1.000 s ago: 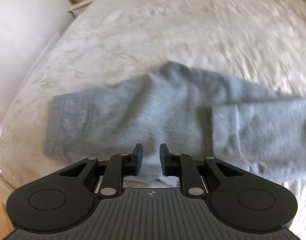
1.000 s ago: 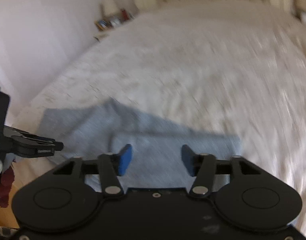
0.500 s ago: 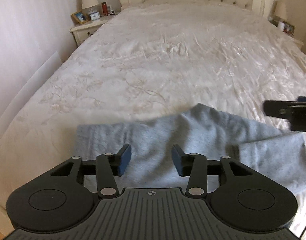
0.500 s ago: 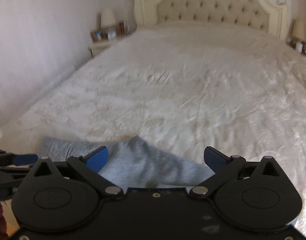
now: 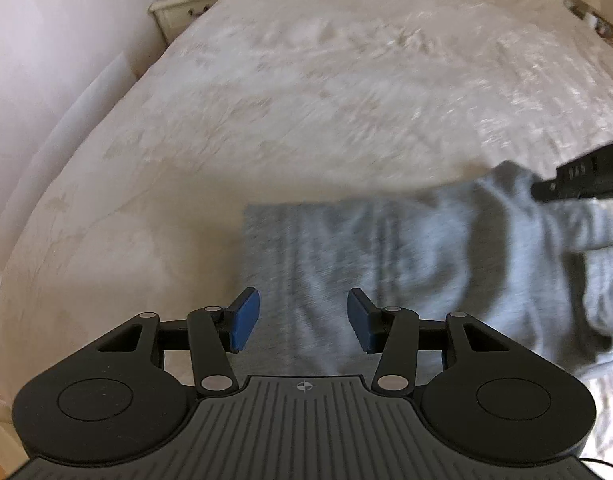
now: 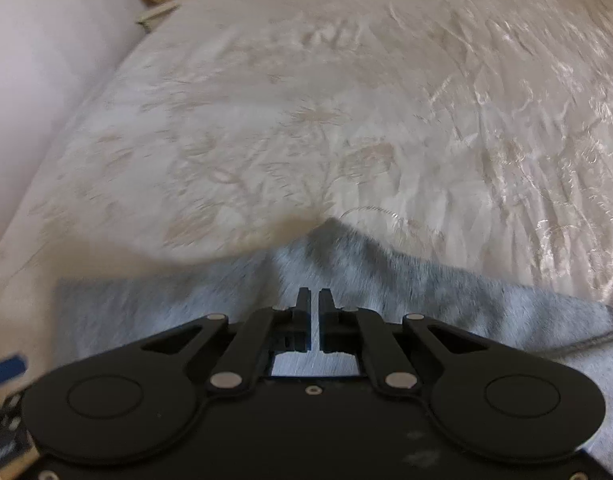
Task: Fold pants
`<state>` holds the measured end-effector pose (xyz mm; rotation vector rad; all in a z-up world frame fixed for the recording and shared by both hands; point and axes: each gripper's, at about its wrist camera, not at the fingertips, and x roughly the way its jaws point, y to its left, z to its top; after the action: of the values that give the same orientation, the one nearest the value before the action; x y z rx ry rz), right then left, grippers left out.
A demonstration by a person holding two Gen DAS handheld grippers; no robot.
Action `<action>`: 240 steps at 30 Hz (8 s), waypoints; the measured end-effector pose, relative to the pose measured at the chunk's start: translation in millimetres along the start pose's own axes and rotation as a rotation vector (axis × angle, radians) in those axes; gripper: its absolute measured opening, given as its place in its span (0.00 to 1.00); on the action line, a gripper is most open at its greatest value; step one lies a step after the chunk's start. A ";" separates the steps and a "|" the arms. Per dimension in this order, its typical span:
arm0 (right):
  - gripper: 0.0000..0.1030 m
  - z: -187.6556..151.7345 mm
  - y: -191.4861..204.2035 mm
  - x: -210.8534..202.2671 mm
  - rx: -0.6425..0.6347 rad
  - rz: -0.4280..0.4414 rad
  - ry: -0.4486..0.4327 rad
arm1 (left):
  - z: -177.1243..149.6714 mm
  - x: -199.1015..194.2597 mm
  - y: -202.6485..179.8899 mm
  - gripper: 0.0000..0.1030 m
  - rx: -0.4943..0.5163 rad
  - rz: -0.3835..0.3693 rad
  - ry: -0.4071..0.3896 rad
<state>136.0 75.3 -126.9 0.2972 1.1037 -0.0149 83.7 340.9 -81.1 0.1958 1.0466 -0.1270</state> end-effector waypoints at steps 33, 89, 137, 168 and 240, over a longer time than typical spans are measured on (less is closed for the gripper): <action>0.07 -74.6 26.1 -5.5 -0.071 0.111 0.202 | -20.6 63.9 79.6 0.61 -0.063 -0.303 0.163; 0.12 -129.4 -156.8 -90.3 0.131 0.139 0.109 | 48.3 -55.8 -224.0 0.19 -0.020 -0.336 -0.060; 0.15 -48.4 -147.5 -120.2 0.133 0.303 0.000 | -14.2 12.2 -122.4 0.21 -0.078 -0.030 0.110; 0.51 -116.8 -293.1 -82.0 0.297 -0.059 0.093 | -54.8 29.8 -309.4 0.21 0.496 -0.177 0.135; 1.00 -98.0 -308.8 -11.3 0.226 0.265 0.070 | 1.3 109.6 -255.6 1.00 0.007 -0.331 0.250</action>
<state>-4.1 -198.9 -228.5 0.6490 1.1257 0.1081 88.7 90.1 -201.2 0.0434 1.3229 -0.4138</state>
